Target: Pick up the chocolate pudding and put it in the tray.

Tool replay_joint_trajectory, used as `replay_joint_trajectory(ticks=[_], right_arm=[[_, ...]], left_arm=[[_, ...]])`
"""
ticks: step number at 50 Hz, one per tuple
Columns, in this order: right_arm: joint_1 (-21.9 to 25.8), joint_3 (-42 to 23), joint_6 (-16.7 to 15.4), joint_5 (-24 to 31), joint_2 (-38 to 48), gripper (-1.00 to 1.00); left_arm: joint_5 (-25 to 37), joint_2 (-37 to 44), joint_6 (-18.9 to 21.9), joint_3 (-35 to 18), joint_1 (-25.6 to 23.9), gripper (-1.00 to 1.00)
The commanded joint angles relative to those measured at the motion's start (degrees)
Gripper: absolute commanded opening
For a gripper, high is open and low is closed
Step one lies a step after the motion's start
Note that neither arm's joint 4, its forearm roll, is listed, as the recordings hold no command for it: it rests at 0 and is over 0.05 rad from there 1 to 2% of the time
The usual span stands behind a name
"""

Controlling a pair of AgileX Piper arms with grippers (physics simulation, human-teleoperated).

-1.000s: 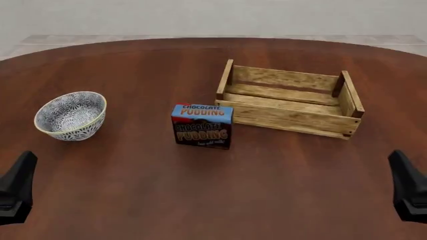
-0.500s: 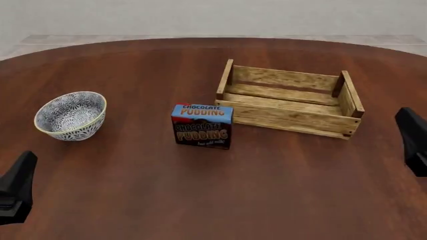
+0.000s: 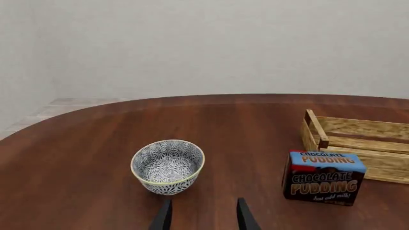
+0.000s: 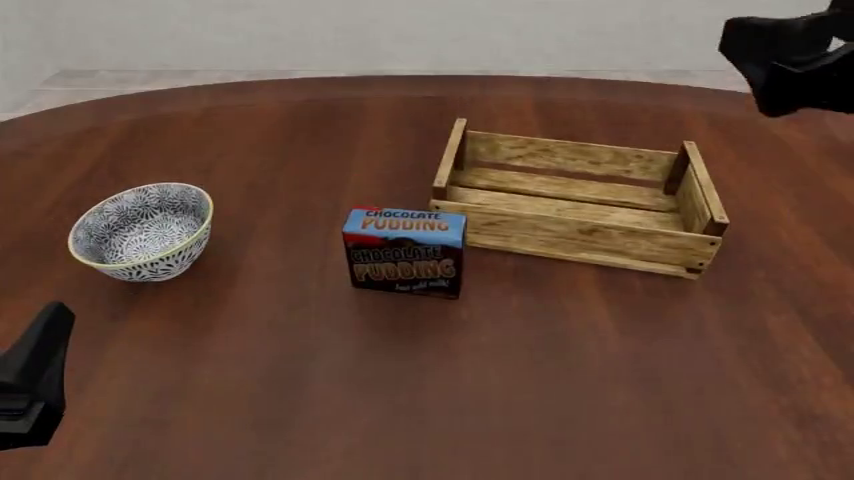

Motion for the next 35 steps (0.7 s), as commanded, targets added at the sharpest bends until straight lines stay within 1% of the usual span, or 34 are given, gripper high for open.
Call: replay_joint_trajectory(ticks=[1,2,3,4,5,6,7,8,9,10,11,12,13,15,16,17,18,19,20,21,22,23,26,27,28,29,30,31,32,33,35], right_arm=[[5.14,-14.52,-6.03,3.94,12.46,1.0],[5.29,-15.82,-4.91,4.26,13.44,1.0],[6.04,-17.45,-4.7,4.62,14.91,1.0],[6.14,-18.03,-6.35,4.28,15.59,1.0],[8.89,-19.42,-6.1,5.41,16.87,1.0],[8.9,-19.45,-6.1,5.43,16.89,1.0],[9.57,-20.06,-6.92,5.62,17.59,1.0],[8.64,-20.27,-8.95,4.53,17.68,1.0],[11.06,-21.05,-10.67,5.21,18.59,1.0],[10.24,-21.79,-11.58,5.14,19.39,1.0],[8.85,-23.25,-10.59,4.99,20.1,1.0],[12.68,-24.93,-10.68,7.35,21.72,1.0],[11.3,-25.71,-11.16,6.71,22.09,1.0],[13.54,-27.69,-13.11,8.29,23.97,1.0],[13.69,-28.44,-14.05,8.9,25.04,1.0],[14.58,-29.73,-14.18,9.35,25.72,1.0],[15.67,-30.17,-15.42,10.03,26.48,1.0],[14.87,-31.18,-16.72,9.95,27.77,1.0],[14.86,-31.2,-16.72,9.96,27.78,1.0],[17.17,-33.12,-15.88,11.9,29.31,1.0],[17.12,-34.06,-16.26,12.69,30.49,1.0],[17.8,-34.35,-17.85,12.74,31.31,1.0],[18.59,-35.66,-18.75,14.16,33.64,1.0],[19.13,-36.24,-18.97,14.91,34.42,1.0],[18.29,-37.46,-18.86,15.38,35.59,1.0],[19.02,-38.57,-18.68,15.93,36.28,1.0],[19.22,-38.78,-19.53,16.21,36.8,1.0],[19.73,-40.08,-18.55,17.45,37.89,1.0],[20.82,-39.46,-19.38,17.37,37.69,1.0],[20.57,-39.75,-19.78,17.43,38.19,1.0],[21.52,-40.34,-19.73,18.11,39.07,1.0]], left_arm=[[0.0,0.0,0.0,0.0,0.0,1.0],[0.0,0.0,0.0,0.0,0.0,1.0],[0.0,0.0,0.0,0.0,0.0,1.0],[0.0,0.0,0.0,0.0,0.0,1.0],[0.0,0.0,0.0,0.0,0.0,1.0],[0.0,0.0,0.0,0.0,0.0,1.0],[0.0,0.0,0.0,0.0,0.0,1.0],[0.0,0.0,0.0,0.0,0.0,1.0],[0.0,0.0,0.0,0.0,0.0,1.0],[0.0,0.0,0.0,0.0,0.0,1.0],[0.0,0.0,0.0,0.0,0.0,1.0],[0.0,0.0,0.0,0.0,0.0,1.0],[0.0,0.0,0.0,0.0,0.0,1.0],[0.0,0.0,0.0,0.0,0.0,1.0],[0.0,0.0,0.0,0.0,0.0,1.0],[0.0,0.0,0.0,0.0,0.0,1.0],[0.0,0.0,0.0,0.0,0.0,1.0],[0.0,0.0,0.0,0.0,0.0,1.0],[0.0,0.0,0.0,0.0,0.0,1.0],[0.0,0.0,0.0,0.0,0.0,1.0],[0.0,0.0,0.0,0.0,0.0,1.0],[0.0,0.0,0.0,0.0,0.0,1.0],[0.0,0.0,0.0,0.0,0.0,1.0],[0.0,0.0,0.0,0.0,0.0,1.0],[0.0,0.0,0.0,0.0,0.0,1.0],[0.0,0.0,0.0,0.0,0.0,1.0],[0.0,0.0,0.0,0.0,0.0,1.0],[0.0,0.0,0.0,0.0,0.0,1.0],[0.0,0.0,0.0,0.0,0.0,1.0],[0.0,0.0,0.0,0.0,0.0,1.0],[0.0,0.0,0.0,0.0,0.0,1.0]])
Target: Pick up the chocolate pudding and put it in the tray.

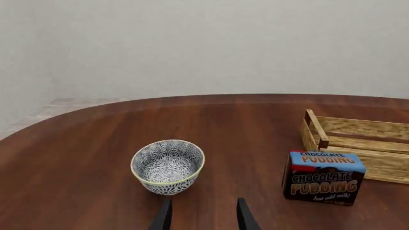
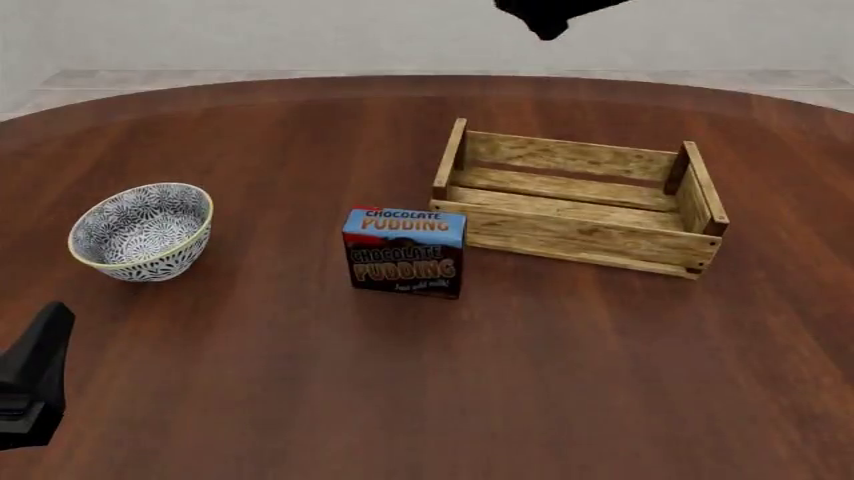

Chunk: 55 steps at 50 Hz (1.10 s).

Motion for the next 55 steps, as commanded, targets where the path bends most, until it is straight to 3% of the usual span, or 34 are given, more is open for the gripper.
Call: replay_joint_trajectory(ticks=[1,14,27,55], right_arm=[[4.33,-6.26,-2.89,4.62,7.28,1.0],[5.77,-14.5,-5.9,12.79,13.4,1.0],[6.83,-19.88,-8.83,17.44,18.35,1.0],[8.52,-20.4,-14.84,22.67,22.57,1.0]], left_arm=[[0.0,0.0,0.0,0.0,0.0,1.0],[0.0,0.0,0.0,0.0,0.0,1.0],[0.0,0.0,0.0,0.0,0.0,1.0],[0.0,0.0,0.0,0.0,0.0,1.0]])
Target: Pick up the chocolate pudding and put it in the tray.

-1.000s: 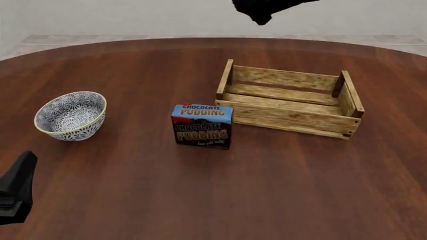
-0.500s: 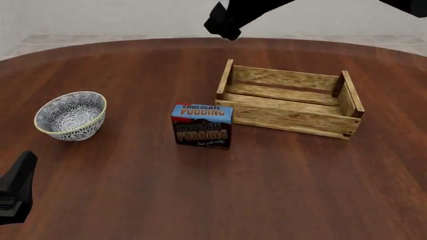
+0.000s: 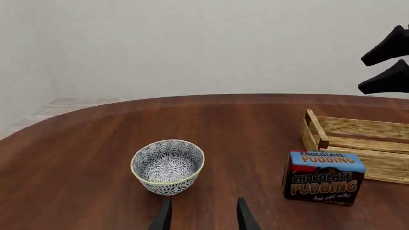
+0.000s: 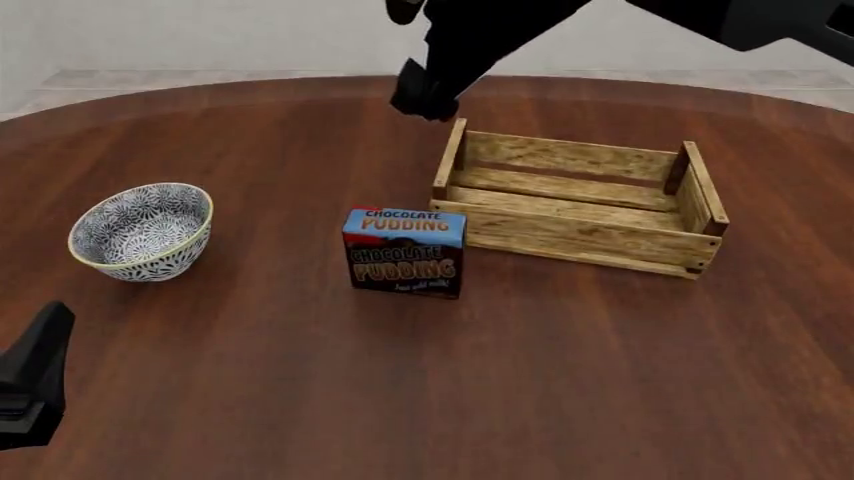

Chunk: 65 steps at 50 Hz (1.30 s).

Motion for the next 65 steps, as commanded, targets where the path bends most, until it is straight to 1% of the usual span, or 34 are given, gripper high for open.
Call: replay_joint_trajectory(ticks=[1,5,7,10,11,13,14,19,23,26,27,48,51,55,56,59,65], right_arm=[[0.47,-0.1,-2.55,2.16,1.42,1.0],[0.5,-0.02,-3.41,2.86,1.67,1.0],[0.35,0.99,-4.82,2.89,1.64,1.0],[0.56,0.2,-4.54,3.53,1.76,1.0],[1.11,0.97,-4.81,3.65,1.29,1.0],[0.55,0.14,-5.29,4.21,1.99,1.0],[0.77,1.32,-6.23,4.03,1.6,1.0],[0.01,-0.25,-6.88,4.77,2.72,1.0],[-0.19,0.42,-8.08,4.8,2.79,1.0],[-0.01,0.69,-8.39,4.75,2.66,1.0],[-0.45,1.12,-9.4,4.88,2.99,1.0],[0.81,0.6,-11.54,6.16,5.21,1.0],[0.63,0.82,-12.37,6.35,5.53,1.0],[0.79,0.84,-12.58,6.5,5.76,1.0],[0.46,1.23,-13.24,6.33,6.03,1.0],[0.34,2.02,-13.72,6.11,6.31,1.0],[-0.01,1.79,-14.16,6.12,7.15,1.0]], left_arm=[[0.0,0.0,0.0,0.0,0.0,1.0],[0.0,0.0,0.0,0.0,0.0,1.0],[0.0,0.0,0.0,0.0,0.0,1.0],[0.0,0.0,0.0,0.0,0.0,1.0],[0.0,0.0,0.0,0.0,0.0,1.0],[0.0,0.0,0.0,0.0,0.0,1.0],[0.0,0.0,0.0,0.0,0.0,1.0],[0.0,0.0,0.0,0.0,0.0,1.0],[0.0,0.0,0.0,0.0,0.0,1.0],[0.0,0.0,0.0,0.0,0.0,1.0],[0.0,0.0,0.0,0.0,0.0,1.0],[0.0,0.0,0.0,0.0,0.0,1.0],[0.0,0.0,0.0,0.0,0.0,1.0],[0.0,0.0,0.0,0.0,0.0,1.0],[0.0,0.0,0.0,0.0,0.0,1.0],[0.0,0.0,0.0,0.0,0.0,1.0],[0.0,0.0,0.0,0.0,0.0,1.0]])
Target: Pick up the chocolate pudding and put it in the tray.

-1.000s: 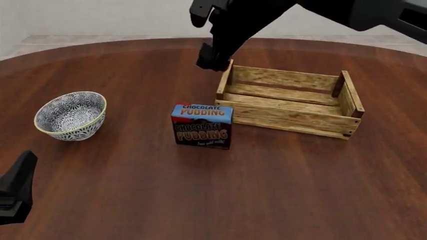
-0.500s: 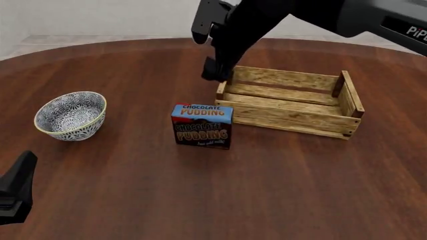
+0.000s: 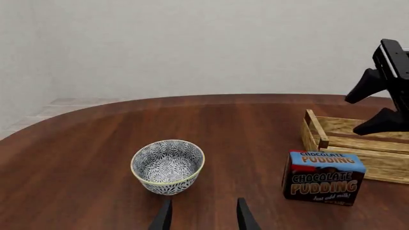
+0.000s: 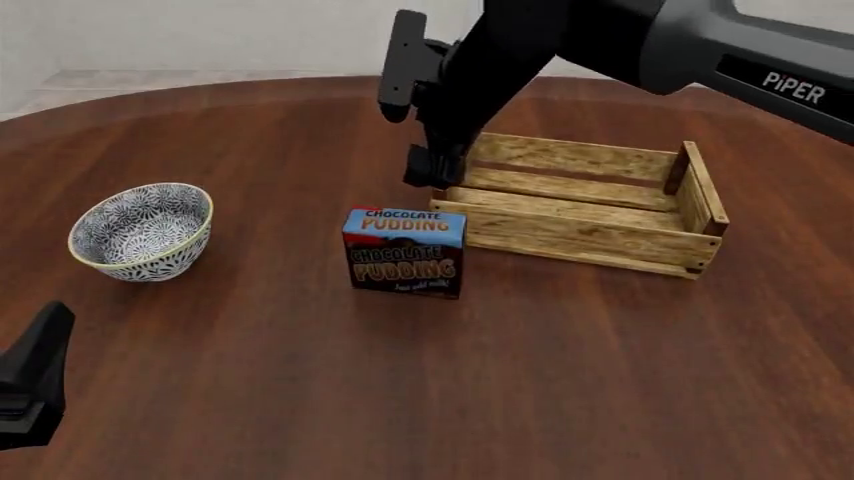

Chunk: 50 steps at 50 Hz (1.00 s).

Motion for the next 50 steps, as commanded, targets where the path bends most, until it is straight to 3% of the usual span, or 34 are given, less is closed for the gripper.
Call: replay_joint_trajectory(ticks=[1,50], right_arm=[[-0.26,0.67,-1.28,-0.06,1.23,1.0],[1.09,2.23,1.8,-3.57,5.26,1.0]], left_arm=[[0.0,0.0,0.0,0.0,0.0,1.0],[0.0,0.0,0.0,0.0,0.0,1.0]])
